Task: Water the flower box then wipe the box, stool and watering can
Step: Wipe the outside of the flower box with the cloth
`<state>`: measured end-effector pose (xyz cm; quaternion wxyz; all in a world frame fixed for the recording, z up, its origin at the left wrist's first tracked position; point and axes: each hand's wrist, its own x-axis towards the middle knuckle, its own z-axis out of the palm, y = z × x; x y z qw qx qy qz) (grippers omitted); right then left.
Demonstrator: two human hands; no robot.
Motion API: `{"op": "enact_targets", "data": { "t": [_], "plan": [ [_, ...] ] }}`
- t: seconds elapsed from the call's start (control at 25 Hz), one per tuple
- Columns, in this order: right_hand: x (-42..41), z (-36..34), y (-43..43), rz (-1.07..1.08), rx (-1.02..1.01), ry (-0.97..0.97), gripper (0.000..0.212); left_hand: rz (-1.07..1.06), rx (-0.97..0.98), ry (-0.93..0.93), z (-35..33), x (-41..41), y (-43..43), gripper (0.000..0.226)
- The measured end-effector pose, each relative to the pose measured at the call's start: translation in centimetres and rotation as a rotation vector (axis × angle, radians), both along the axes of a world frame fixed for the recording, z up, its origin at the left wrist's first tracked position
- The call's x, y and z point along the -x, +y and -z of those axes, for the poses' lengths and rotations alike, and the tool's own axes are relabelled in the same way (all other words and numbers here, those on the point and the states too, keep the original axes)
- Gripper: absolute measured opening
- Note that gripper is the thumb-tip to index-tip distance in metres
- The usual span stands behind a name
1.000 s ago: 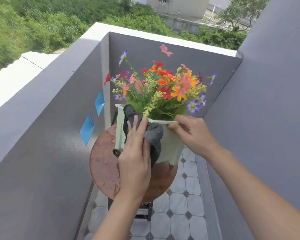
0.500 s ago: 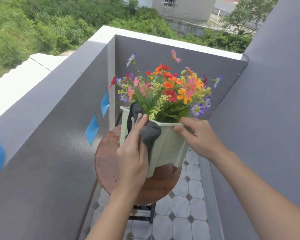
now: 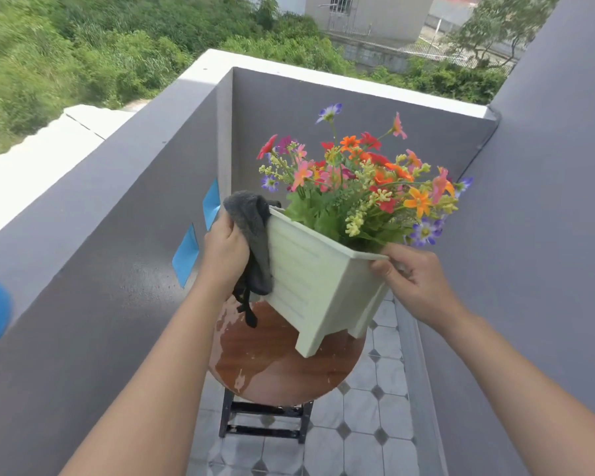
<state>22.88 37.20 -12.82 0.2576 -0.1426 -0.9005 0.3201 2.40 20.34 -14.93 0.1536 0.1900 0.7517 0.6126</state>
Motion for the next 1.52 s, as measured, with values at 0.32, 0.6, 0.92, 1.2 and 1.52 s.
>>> {"op": "enact_targets", "data": {
  "t": [0.32,0.6,0.92,1.2,1.52],
  "plan": [
    [-0.6,1.5,1.7,-0.028,-0.066,-0.011,0.083,0.387,0.164,0.342,-1.8,-0.6,-1.8,0.034],
    [-0.8,1.7,1.9,0.066,-0.015,-0.029,0.063,0.264,0.222,0.431,-2.6,-1.9,-1.8,0.022],
    [-1.0,0.4,-9.5,0.601,-0.383,0.200,0.031,0.148,0.201,0.486,-3.1,-5.5,-0.8,0.026],
    [1.1,-0.8,-9.2,0.548,-0.472,-0.191,0.043,0.083,0.154,0.413,-3.9,-8.1,-1.7,0.020],
    [2.0,-1.9,-7.9,0.496,-0.555,-0.261,0.046,0.008,0.167,0.447,-4.7,-10.2,-2.3,0.020]
  ]
}}
